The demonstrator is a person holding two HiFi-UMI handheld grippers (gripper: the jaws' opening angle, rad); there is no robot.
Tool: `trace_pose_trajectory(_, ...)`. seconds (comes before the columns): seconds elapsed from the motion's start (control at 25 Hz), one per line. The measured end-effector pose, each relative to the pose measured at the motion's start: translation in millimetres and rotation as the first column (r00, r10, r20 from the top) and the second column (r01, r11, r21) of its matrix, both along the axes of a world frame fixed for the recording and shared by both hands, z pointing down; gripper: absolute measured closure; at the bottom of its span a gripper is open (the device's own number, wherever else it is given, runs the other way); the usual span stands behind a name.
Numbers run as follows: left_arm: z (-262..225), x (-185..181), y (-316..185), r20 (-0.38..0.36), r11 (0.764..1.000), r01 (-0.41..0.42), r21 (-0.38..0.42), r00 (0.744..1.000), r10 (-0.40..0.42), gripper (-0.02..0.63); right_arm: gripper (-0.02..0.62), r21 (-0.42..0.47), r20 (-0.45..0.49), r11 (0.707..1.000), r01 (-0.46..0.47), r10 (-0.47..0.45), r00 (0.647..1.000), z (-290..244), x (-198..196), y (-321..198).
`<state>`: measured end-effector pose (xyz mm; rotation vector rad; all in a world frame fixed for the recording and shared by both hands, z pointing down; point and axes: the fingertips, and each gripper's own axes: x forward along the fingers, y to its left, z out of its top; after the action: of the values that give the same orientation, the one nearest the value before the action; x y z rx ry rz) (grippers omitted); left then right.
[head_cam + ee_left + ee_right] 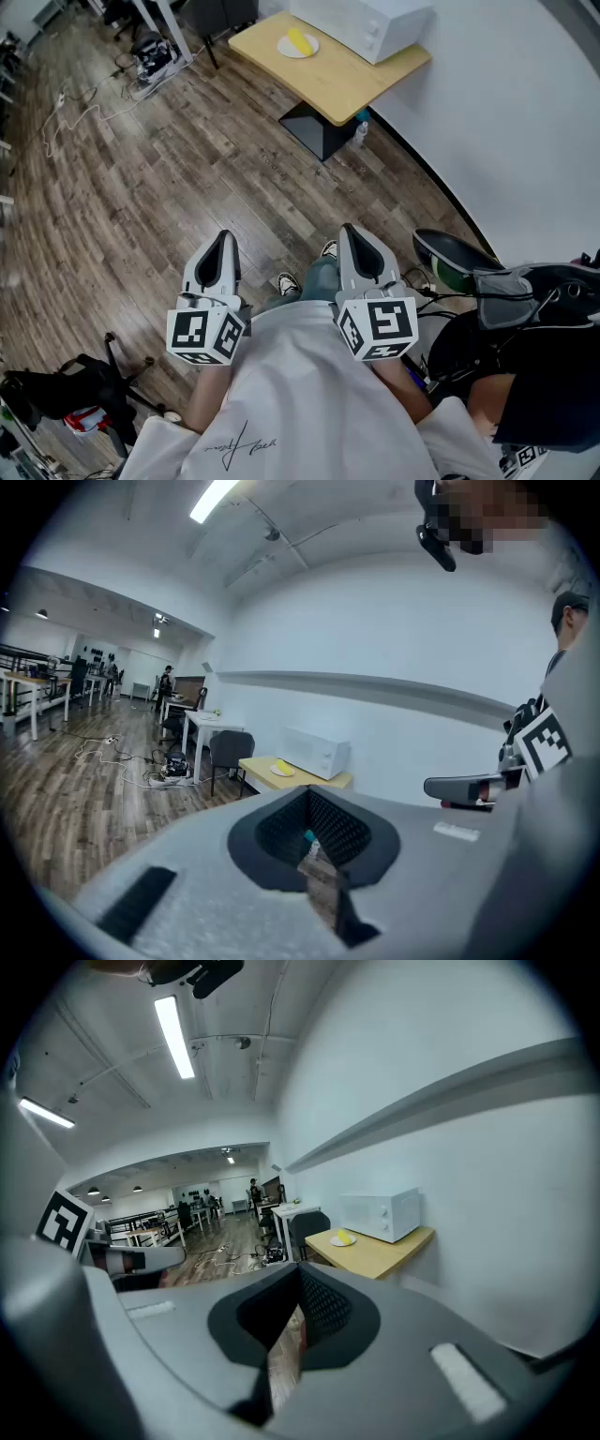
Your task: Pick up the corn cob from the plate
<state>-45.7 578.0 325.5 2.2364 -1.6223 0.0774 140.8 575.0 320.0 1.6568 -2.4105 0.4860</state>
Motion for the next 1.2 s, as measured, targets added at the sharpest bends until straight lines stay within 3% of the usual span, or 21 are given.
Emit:
trace_pose_trajectory(0.36,-9.9,-21.4,-1.3,-0.005,1.0,0.005,0.009,1.0,-0.005,0.606,0.586,-0.013,-0.013,1.0,0.01,-0.01,1.0,-2.9,-22.1,-1.7)
trace_pose_trajectory(0.6,-2.2,-18.2,-17.7,-0.004,1.0,-0.013,-0.013,1.0,0.013,0.606,0.584,-0.031,0.107,1.0,0.001,0.003,0.994,-1.2,-19.3,-20.6)
trace_pose_trajectory(1.2,-6.3,4.7,-138.1,0.043,0.994,-0.103,-0.019,0.994,0.104,0.606,0.584,-0.066,0.125,0.998,0.0,0.009,0.992,13.8,-7.2,-144.2)
